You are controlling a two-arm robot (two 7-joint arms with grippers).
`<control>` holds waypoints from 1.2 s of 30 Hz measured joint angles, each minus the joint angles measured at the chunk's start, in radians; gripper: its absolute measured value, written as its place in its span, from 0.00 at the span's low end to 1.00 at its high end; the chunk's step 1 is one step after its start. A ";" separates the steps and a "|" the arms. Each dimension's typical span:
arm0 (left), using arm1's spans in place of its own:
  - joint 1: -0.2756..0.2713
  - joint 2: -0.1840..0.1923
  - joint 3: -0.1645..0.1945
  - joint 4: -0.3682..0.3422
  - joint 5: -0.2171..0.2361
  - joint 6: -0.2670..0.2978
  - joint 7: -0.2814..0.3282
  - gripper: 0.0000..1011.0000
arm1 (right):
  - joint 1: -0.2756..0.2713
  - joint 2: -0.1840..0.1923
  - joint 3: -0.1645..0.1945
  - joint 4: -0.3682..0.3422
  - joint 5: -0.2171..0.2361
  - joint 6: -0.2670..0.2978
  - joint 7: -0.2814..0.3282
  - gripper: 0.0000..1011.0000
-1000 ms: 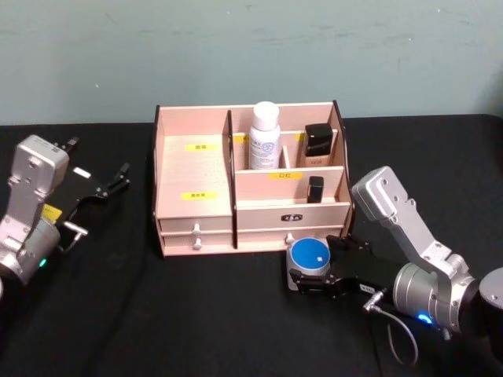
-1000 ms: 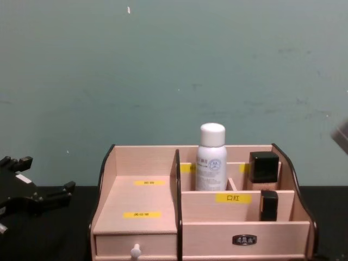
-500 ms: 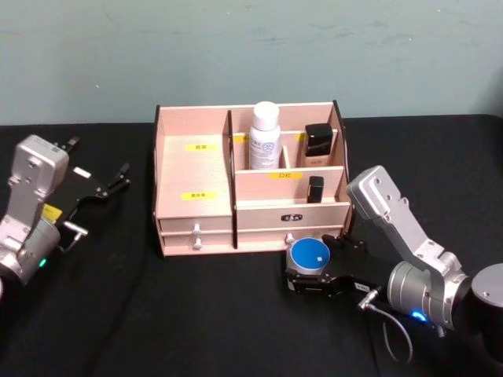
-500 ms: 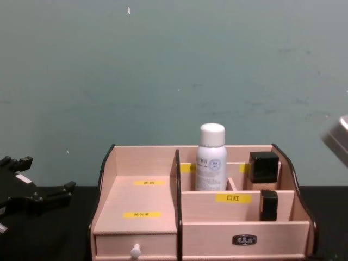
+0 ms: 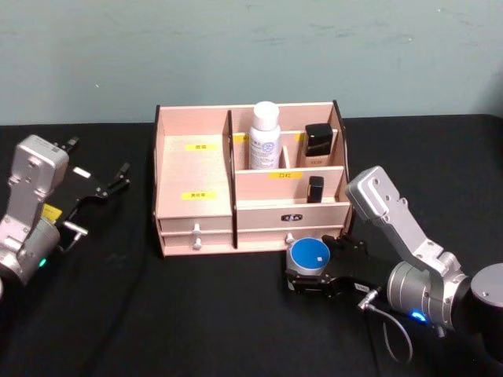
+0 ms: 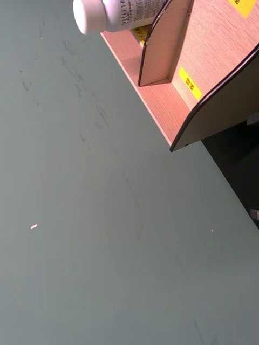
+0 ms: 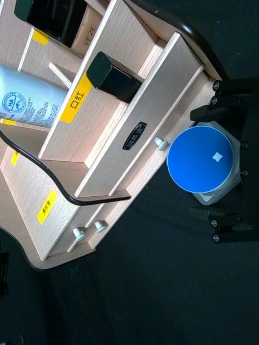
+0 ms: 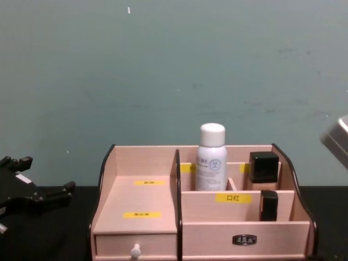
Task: Pick up the facial cleanser and watermelon frost from the table and place them into the tiered storage box.
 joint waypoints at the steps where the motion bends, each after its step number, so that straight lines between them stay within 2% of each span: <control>1: 0.000 0.000 0.000 0.000 0.000 0.000 0.000 0.99 | 0.000 0.000 0.000 0.000 0.000 0.000 0.000 0.99; 6: 0.000 0.000 0.000 0.000 0.000 0.000 0.000 0.99 | -0.001 0.000 0.000 0.000 0.001 0.000 0.000 0.99; 12: 0.000 0.000 0.000 0.000 0.000 0.000 0.000 0.99 | -0.001 0.000 0.001 0.000 0.002 0.000 0.000 0.87; 14: 0.000 0.000 0.000 0.000 0.000 0.000 0.000 0.99 | -0.001 0.000 0.001 0.000 0.002 0.000 0.000 0.79; 16: 0.000 0.000 0.000 0.000 0.000 0.000 0.000 0.99 | -0.001 0.000 0.001 0.000 0.002 -0.001 0.000 0.78; 17: 0.000 0.000 0.000 0.000 0.000 0.000 0.000 0.99 | -0.001 0.000 0.001 0.000 0.002 -0.001 0.000 0.72; 18: 0.000 0.000 0.000 0.000 0.000 0.000 0.000 0.99 | -0.001 0.000 0.001 0.000 0.002 -0.001 0.000 0.71; 36: 0.000 0.000 0.000 0.000 0.000 0.000 0.000 0.99 | -0.001 0.000 0.001 0.000 0.003 -0.001 0.000 0.71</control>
